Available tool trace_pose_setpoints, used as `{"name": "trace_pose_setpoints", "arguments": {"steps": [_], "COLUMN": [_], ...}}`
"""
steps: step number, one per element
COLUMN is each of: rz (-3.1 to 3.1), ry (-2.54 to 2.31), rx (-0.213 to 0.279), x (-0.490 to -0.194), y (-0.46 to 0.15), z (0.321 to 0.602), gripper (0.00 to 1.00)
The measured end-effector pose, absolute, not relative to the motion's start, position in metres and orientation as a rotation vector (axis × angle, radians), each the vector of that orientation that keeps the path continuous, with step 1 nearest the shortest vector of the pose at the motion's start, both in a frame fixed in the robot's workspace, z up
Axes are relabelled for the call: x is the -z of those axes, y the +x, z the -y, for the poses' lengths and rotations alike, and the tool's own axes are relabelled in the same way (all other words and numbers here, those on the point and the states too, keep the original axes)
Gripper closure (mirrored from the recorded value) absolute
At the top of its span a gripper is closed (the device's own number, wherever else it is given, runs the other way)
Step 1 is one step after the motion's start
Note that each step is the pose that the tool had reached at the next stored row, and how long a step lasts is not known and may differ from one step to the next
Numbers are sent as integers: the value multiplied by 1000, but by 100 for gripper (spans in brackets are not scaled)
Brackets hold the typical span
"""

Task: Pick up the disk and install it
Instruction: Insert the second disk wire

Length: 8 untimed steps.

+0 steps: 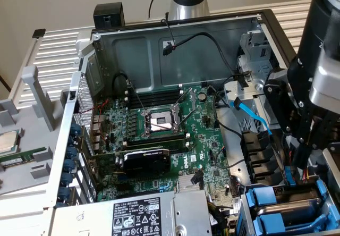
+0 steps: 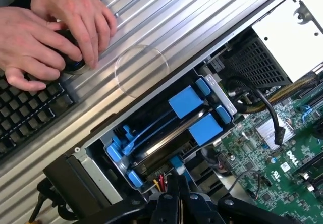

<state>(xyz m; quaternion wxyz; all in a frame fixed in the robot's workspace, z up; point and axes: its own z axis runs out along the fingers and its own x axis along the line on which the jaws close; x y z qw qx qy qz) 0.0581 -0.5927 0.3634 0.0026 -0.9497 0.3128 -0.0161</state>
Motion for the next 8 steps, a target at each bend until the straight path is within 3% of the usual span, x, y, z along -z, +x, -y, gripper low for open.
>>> {"name": "trace_pose_setpoints", "arguments": {"steps": [8], "rz": [-774], "ry": [-3040], "rx": [52], "x": [-364], "y": [58], "z": [592], "gripper": [89]}}
